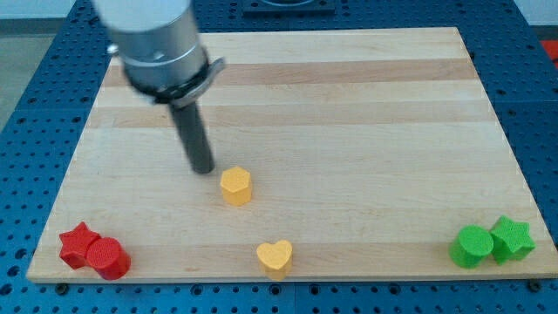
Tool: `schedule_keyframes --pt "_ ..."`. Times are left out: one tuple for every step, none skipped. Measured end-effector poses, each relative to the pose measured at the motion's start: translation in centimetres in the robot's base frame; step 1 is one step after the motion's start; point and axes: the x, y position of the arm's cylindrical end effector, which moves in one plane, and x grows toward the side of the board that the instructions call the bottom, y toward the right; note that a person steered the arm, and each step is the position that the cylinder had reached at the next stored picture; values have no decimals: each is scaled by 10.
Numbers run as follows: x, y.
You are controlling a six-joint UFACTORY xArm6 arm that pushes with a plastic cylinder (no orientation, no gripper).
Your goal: Slide the yellow hexagon closer to the yellow heart
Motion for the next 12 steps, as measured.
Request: schedule_keyframes --pt "-2 5" --pt "20 13" --pt "38 16" --pt "43 28" --pt "45 38" --pt "65 50" --pt "65 50" --pt "69 50" --pt "85 51" --pt "93 51" --pt "93 51" --pt "103 51"
